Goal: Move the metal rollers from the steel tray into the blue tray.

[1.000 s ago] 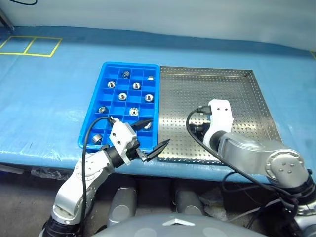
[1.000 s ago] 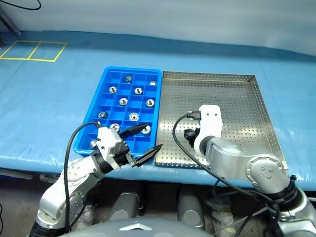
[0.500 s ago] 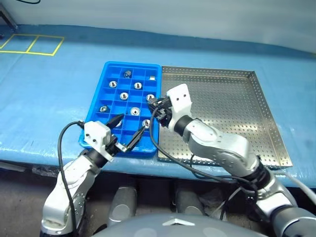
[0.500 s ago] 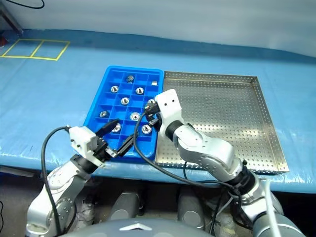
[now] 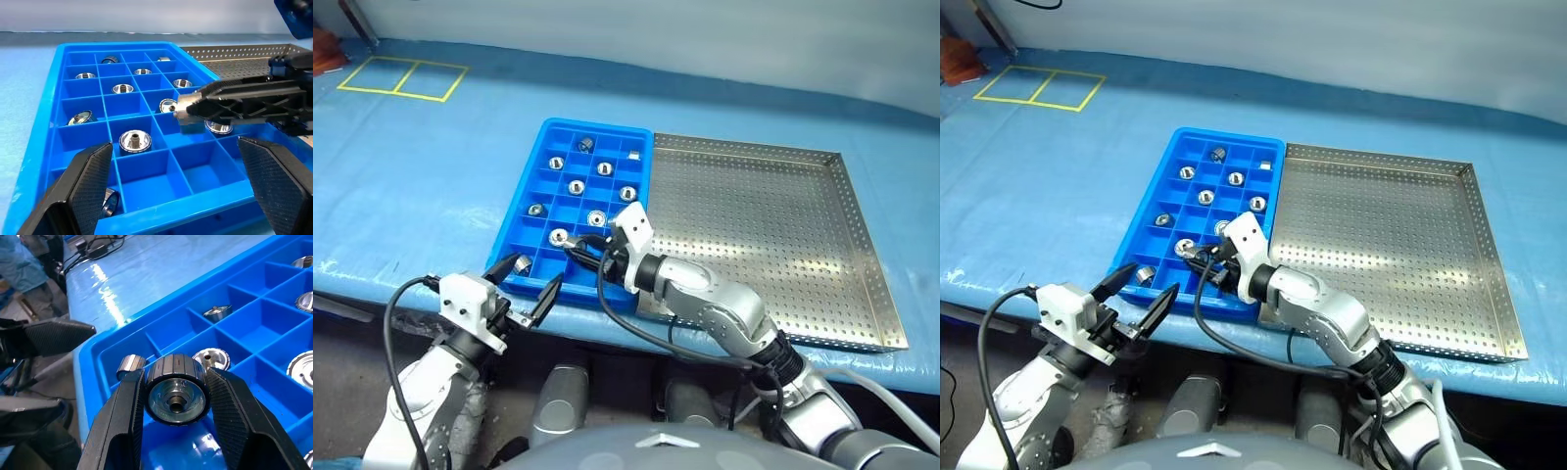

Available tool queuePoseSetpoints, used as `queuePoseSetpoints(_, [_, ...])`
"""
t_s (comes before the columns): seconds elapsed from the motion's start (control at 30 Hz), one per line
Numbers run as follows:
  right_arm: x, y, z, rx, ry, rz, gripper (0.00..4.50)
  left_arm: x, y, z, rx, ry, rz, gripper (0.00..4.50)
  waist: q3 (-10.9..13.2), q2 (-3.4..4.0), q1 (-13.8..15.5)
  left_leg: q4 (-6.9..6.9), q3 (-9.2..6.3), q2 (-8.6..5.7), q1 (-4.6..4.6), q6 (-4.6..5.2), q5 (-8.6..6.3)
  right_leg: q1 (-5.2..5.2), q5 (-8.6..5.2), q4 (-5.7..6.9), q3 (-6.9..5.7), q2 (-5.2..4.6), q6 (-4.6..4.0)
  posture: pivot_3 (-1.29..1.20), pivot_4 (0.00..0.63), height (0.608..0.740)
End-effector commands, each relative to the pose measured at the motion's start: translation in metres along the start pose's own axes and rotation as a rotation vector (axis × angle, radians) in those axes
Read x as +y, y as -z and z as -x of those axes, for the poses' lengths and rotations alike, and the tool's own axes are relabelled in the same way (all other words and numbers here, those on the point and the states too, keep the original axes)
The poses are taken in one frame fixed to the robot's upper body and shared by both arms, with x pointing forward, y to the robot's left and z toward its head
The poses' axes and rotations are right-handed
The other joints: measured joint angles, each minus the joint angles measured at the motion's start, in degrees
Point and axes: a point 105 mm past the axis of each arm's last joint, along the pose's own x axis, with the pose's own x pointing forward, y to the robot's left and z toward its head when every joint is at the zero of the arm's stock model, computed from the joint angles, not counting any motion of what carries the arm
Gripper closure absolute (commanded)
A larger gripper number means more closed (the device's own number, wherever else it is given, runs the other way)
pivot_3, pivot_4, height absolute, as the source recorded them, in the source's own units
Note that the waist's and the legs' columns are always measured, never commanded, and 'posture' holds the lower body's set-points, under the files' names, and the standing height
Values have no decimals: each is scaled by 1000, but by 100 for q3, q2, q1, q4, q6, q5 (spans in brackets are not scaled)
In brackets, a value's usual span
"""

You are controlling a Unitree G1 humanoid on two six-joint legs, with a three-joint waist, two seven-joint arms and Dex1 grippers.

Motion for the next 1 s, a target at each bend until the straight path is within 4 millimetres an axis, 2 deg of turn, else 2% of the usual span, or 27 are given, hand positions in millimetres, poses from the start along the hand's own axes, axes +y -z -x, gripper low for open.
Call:
queuePoseSetpoints(0.03, [2,-8,6,-14,-20,38,2888,-9,-20,-2,-75,35,-42,0,0,0,26,0,0,0,-1,-1,0,0,0,0,0,0,0,295,150,740])
queuePoseSetpoints(0.27, [-7,3,8,56,47,80,2888,-13,-20,-8,-75,73,-44,0,-1,-1,45,-1,2,2,-1,-7,2,0,1,0,-2,1,-2,295,150,740])
queuePoseSetpoints(0.43, [-9,5,11,80,60,95,1326,-15,-20,-12,-68,103,-45,0,-2,-2,45,1,2,2,0,-9,2,0,1,-1,-3,1,-2,259,150,740])
queuePoseSetpoints(0.53, [-9,-3,17,55,80,109,346,-15,-24,-15,-82,113,-50,0,-3,-3,49,2,1,1,-1,-10,2,-1,1,-2,-3,0,-2,254,150,740])
queuePoseSetpoints(0.7, [-6,-37,33,-113,115,73,346,-10,-36,-23,-137,97,-63,0,-3,-3,24,2,2,1,-3,-12,3,8,2,-1,-2,1,-2,225,150,740])
queuePoseSetpoints(0.8, [-15,-57,49,-234,215,64,346,-3,-43,-31,-172,61,-65,0,-3,-3,-1,-2,2,6,-3,-13,3,13,2,3,-2,6,-2,206,150,740])
queuePoseSetpoints(0.9, [-29,-68,70,-339,359,82,346,9,-49,-42,-206,-10,-72,0,-4,-4,-20,-2,1,6,-3,-14,4,14,2,4,-3,7,-3,166,150,740])
queuePoseSetpoints(1.0, [-46,-63,92,-376,514,96,346,24,-50,-52,-228,-108,-80,0,-6,-4,-45,2,2,2,-3,-18,6,20,2,2,-1,6,-1,135,150,740])
